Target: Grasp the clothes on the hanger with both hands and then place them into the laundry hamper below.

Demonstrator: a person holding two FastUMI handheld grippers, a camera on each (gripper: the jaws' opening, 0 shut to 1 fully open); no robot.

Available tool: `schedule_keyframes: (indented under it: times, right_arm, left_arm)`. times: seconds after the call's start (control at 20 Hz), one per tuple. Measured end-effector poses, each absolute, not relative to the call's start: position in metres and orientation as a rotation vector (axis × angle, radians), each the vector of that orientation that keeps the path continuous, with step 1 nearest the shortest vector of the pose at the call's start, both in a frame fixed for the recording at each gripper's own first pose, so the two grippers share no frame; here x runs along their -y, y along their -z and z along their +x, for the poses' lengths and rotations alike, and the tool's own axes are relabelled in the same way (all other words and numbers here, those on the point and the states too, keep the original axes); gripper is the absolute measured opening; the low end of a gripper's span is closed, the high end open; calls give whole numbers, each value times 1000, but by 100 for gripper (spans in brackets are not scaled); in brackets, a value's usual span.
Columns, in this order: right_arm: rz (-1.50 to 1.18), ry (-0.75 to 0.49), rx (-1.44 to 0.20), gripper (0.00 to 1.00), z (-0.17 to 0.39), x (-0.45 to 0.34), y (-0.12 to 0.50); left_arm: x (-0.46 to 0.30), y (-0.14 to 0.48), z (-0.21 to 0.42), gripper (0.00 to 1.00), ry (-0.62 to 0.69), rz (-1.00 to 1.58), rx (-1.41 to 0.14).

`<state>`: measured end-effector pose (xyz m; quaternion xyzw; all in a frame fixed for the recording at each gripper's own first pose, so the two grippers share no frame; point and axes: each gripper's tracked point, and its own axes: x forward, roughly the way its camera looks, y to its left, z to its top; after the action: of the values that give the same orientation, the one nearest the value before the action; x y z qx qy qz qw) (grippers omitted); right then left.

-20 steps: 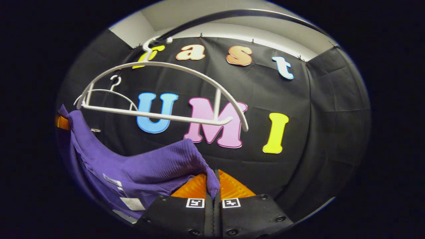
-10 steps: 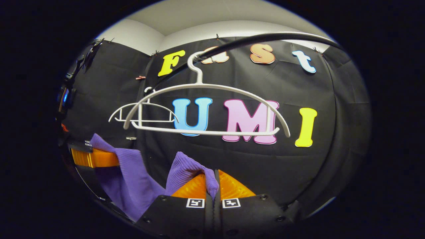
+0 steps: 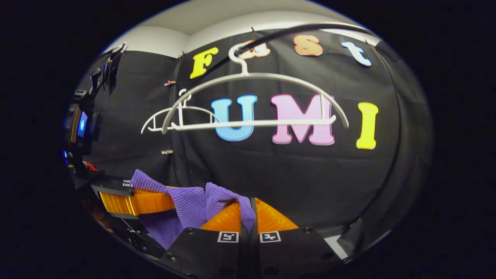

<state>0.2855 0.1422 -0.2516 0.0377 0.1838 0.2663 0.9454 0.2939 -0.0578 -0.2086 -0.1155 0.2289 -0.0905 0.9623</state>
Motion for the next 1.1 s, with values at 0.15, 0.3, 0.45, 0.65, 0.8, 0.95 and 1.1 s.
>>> schedule_keyframes:
  times: [0.15, 0.3, 0.45, 0.65, 0.8, 0.95, 1.1]
  right_arm:
    - [33, -532, -512, 5, 277, -130, 319]
    - [1, -504, -657, 5, 259, -113, 379]
    - [-32, -489, -753, 5, 245, -108, 419]
    - [-84, -500, -813, 5, 230, -103, 446]
    - [-83, -499, -833, 5, 226, -103, 450]
    - [-75, -492, -813, 5, 234, -103, 445]
    - [-64, -478, -773, 5, 247, -101, 431]
  left_arm:
    - [54, 271, 286, 6, 171, -219, -576]
    - [52, 333, 271, 6, 167, -167, -686]
    - [51, 378, 261, 6, 155, -144, -781]
    - [52, 401, 251, 6, 130, -123, -838]
    - [55, 397, 260, 6, 125, -140, -857]
    - [64, 367, 289, 6, 134, -206, -786]
    - [72, 331, 319, 6, 161, -214, -688]
